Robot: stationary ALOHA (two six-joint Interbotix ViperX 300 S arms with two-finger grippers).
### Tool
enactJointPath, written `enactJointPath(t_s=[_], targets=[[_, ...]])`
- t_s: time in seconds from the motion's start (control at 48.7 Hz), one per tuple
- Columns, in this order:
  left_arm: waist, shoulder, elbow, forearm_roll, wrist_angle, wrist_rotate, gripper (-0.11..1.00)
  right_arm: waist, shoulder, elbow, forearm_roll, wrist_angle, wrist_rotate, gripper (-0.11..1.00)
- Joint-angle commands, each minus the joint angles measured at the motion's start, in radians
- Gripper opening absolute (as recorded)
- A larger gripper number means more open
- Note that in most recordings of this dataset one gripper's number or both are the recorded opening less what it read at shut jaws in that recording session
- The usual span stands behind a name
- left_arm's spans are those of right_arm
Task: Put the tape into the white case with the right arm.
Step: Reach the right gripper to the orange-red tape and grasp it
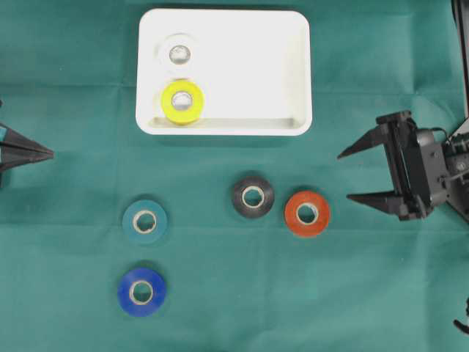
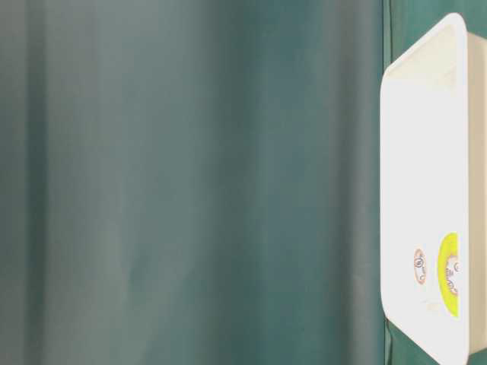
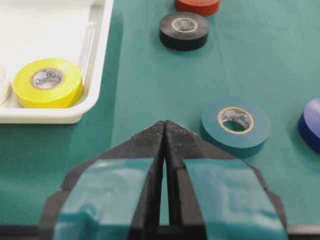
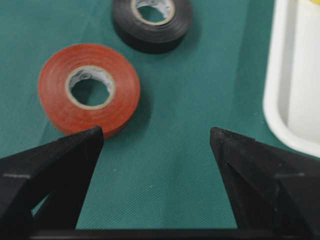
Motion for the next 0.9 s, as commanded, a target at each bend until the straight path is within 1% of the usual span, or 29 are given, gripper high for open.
enactJointPath(t_s=[0.0, 0.308, 0.432, 0.596, 0.884], targets=[[0.003, 0.006, -0.012, 0.000, -0.006, 0.000, 0.00, 0.011, -0.002, -0.012, 0.003, 0.011, 0.002, 0.76], [0.003, 0.006, -0.014, 0.000, -0.005, 0.000, 0.00, 0.012, 0.002, -0.020, 0.003, 0.018, 0.002, 0.75], [0.003, 0.008, -0.014, 0.000, -0.005, 0.000, 0.00, 0.018, 0.029, -0.037, 0.003, 0.017, 0.002, 0.75], [0.003, 0.008, -0.014, -0.002, -0.005, -0.002, 0.00, 0.029, 0.100, -0.084, 0.000, 0.009, 0.000, 0.75], [0.003, 0.008, -0.014, 0.000, -0.005, -0.002, 0.00, 0.052, 0.278, -0.202, -0.003, -0.011, -0.003, 0.75]])
